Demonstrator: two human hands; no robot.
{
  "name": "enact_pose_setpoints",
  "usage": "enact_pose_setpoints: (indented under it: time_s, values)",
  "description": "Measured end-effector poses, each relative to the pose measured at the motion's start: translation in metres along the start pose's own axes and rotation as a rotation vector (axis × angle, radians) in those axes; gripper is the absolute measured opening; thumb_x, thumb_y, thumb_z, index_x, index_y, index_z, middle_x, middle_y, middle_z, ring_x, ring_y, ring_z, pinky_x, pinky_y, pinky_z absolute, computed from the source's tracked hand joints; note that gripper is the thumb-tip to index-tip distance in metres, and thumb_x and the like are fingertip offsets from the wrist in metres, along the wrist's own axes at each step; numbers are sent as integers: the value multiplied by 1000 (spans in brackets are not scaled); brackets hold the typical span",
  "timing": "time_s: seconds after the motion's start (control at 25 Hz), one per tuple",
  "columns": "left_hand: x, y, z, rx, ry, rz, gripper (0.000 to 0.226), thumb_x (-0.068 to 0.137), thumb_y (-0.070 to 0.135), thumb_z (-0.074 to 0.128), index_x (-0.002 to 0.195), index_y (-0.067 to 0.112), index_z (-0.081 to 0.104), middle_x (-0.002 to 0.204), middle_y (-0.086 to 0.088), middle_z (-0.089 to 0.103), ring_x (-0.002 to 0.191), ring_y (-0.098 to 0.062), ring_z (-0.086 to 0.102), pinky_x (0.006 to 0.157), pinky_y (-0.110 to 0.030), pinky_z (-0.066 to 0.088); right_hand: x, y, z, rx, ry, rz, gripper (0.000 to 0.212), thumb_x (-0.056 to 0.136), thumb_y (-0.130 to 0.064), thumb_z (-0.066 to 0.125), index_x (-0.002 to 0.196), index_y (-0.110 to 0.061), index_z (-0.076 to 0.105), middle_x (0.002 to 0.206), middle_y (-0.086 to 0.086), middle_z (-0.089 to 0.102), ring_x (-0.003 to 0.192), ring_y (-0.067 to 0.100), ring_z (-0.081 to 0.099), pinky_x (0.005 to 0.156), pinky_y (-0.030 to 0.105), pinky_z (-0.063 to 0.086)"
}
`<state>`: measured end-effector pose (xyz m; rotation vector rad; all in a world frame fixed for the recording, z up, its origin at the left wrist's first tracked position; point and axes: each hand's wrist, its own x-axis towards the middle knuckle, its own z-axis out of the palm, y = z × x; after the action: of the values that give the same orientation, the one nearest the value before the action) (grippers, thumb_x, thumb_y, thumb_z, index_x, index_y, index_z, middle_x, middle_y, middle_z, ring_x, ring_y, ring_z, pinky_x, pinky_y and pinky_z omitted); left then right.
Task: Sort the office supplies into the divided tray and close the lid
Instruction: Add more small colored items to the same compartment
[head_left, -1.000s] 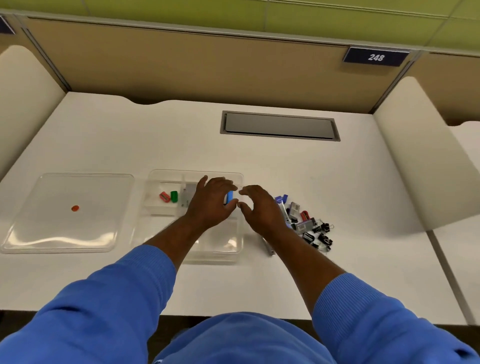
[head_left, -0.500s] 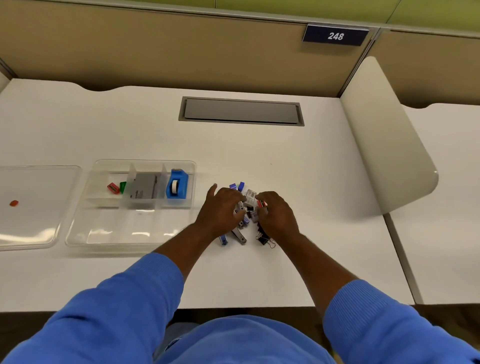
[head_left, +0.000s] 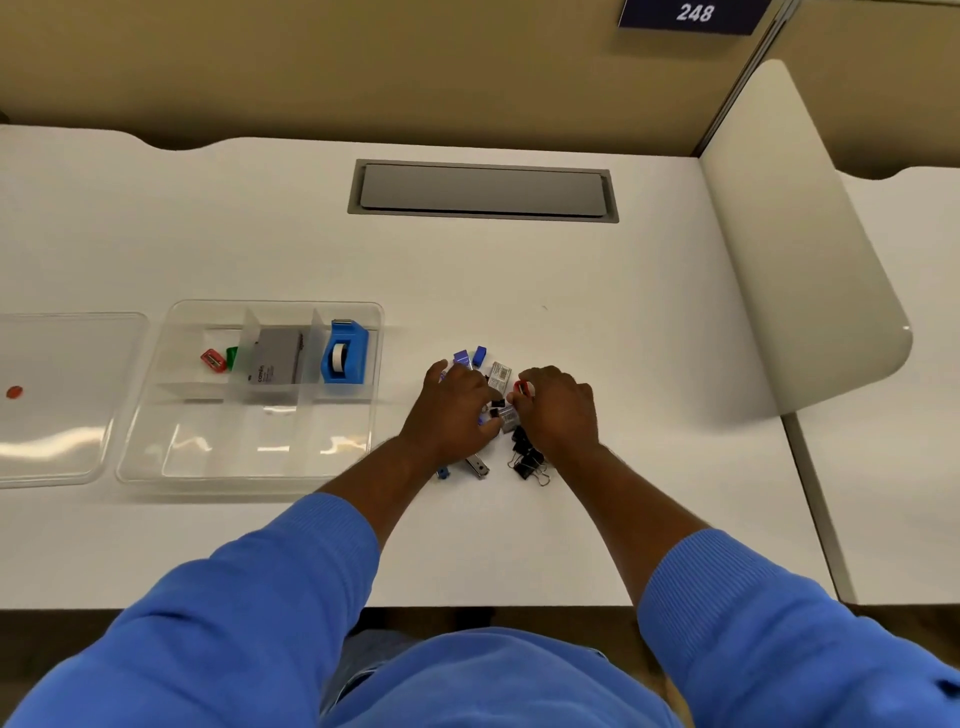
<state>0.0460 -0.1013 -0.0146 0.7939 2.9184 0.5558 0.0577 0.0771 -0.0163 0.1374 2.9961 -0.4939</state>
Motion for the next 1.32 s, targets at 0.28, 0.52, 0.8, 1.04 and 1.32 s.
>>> enact_pose_setpoints:
  time_s: [0.28,0.52,0.8,1.04,1.32]
  values:
    - [-3,9,6,9,19,46,34,85,46,66,111,24,70,113,4,66,117,-18,53,116,-45,18,5,-2,0,-22,18,18,34,94,-31,54,127,-24,60,117,1,68,106,23,62,94,40,36]
    - [2,22,3,18,-76,129,29,89,43,62,111,27,73,121,2,64,126,-20,48,117,-52,15,0,6,-12,165,95,32,42,90,-19,56,131,-23,58,124,-1,64,111,18,60,103,35,33]
    - [11,32,3,140,-219,209,33,92,48,55,120,37,68,144,4,52,144,-19,28,120,-52,4,-12,30,-26,230,182,61,39,89,-15,58,127,-22,60,122,-2,65,108,18,62,103,36,34]
    - [13,38,9,246,-200,372,33,91,46,52,116,33,70,140,2,54,139,-25,36,119,-55,10,-22,41,-23,279,210,104,39,88,-14,57,125,-23,60,120,-4,66,106,16,64,103,34,33]
    - [9,35,12,125,-109,280,32,84,42,60,106,23,74,134,2,61,138,-21,40,119,-52,14,-24,32,-25,306,238,84,37,90,-13,58,125,-21,61,119,-4,67,107,15,63,100,30,31]
